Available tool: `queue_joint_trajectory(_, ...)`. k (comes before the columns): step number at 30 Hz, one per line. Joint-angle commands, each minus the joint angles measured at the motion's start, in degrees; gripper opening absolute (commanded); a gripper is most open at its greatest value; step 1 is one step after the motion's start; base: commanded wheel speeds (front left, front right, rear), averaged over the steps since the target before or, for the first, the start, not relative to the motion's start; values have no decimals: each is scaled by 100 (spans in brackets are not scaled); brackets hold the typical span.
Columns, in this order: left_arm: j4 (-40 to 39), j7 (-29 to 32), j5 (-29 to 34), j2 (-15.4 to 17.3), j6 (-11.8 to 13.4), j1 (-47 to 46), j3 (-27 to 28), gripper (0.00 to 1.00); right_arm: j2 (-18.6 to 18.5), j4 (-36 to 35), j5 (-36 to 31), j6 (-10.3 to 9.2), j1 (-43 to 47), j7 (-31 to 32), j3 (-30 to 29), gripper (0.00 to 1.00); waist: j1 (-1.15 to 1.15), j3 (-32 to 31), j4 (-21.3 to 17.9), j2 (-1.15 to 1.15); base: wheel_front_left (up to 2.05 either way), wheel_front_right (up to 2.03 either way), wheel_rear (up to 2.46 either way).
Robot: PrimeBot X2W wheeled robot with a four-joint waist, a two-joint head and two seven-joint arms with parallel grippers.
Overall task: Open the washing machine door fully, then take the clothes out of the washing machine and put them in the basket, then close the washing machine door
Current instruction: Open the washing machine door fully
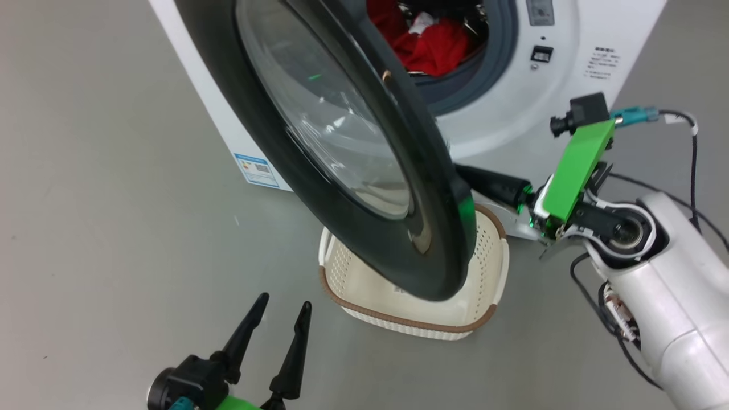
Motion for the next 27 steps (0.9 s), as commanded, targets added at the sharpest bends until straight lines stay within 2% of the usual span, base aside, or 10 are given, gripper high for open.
queue_joint_trajectory(1, -139, -51, 50, 63, -32, 20, 222, 100, 126, -230, -74, 30, 96, 33, 87, 0, 0, -114, 125, 0, 0, 0, 0)
queue_joint_trajectory(27, -27, -51, 48, 63, -32, 195, 559, 100, 706, -826, -301, 30, 954, -14, 449, 0, 0, -483, 881, 0, 0, 0, 0)
